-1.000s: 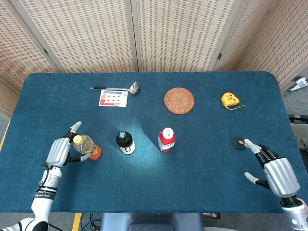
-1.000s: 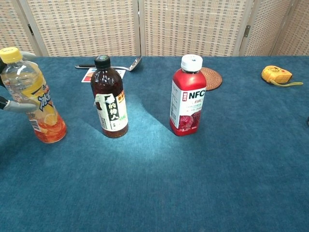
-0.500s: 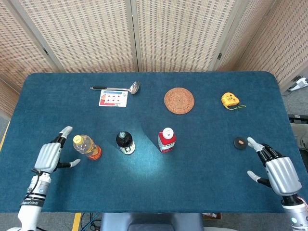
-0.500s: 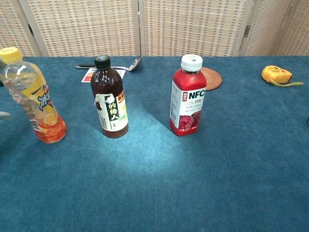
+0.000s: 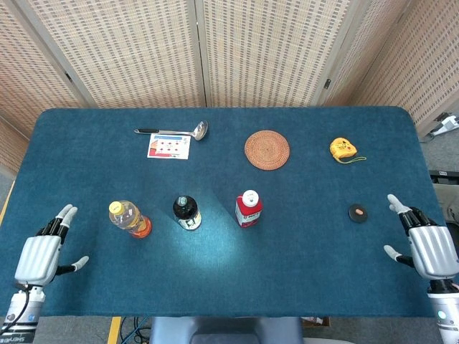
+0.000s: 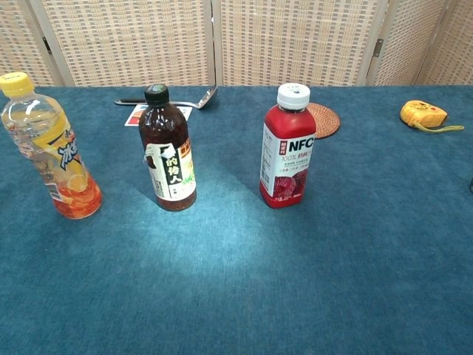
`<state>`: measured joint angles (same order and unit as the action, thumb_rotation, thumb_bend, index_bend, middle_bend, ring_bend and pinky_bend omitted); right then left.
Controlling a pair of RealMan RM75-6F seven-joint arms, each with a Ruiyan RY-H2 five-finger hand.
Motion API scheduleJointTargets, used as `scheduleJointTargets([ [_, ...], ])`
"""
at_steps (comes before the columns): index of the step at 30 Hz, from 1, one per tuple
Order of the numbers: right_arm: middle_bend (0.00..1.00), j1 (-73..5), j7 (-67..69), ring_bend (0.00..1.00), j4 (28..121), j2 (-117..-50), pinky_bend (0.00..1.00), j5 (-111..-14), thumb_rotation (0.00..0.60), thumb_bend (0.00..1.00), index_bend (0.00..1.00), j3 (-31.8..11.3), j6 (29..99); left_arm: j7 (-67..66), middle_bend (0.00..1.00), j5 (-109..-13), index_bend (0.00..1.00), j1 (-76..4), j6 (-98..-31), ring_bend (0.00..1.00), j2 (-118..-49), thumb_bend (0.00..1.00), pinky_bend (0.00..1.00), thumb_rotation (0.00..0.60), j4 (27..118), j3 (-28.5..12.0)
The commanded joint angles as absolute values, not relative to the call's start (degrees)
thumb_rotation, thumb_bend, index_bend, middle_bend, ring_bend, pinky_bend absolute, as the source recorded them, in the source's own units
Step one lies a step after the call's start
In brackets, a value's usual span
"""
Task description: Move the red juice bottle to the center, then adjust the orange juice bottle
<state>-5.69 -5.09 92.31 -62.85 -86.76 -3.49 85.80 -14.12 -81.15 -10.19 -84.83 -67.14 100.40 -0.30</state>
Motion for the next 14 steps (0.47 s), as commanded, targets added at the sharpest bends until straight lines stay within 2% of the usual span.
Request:
scheduleJointTargets([
  [1,0.3,-6.14,-6.46,0.24,93.06,-62.19,0.55,-83.97,0.6,0.0,0.12,-4.31,83.45,-13.89,0.09,-84.12,0.09,-7.82,-87.52,0.17,-65.52,0.04,0.35,0.6,100.63,1.69],
  [14,0.31,-6.56,-4.11,0.24,90.97,-62.95,0.55,-83.71,0.6,0.0,0.09,-4.82,82.91,-13.37,0.14,-83.69,0.1,-7.47,-85.93,0.17,-64.73,0.04,0.35,0.6,100.09,0.57],
])
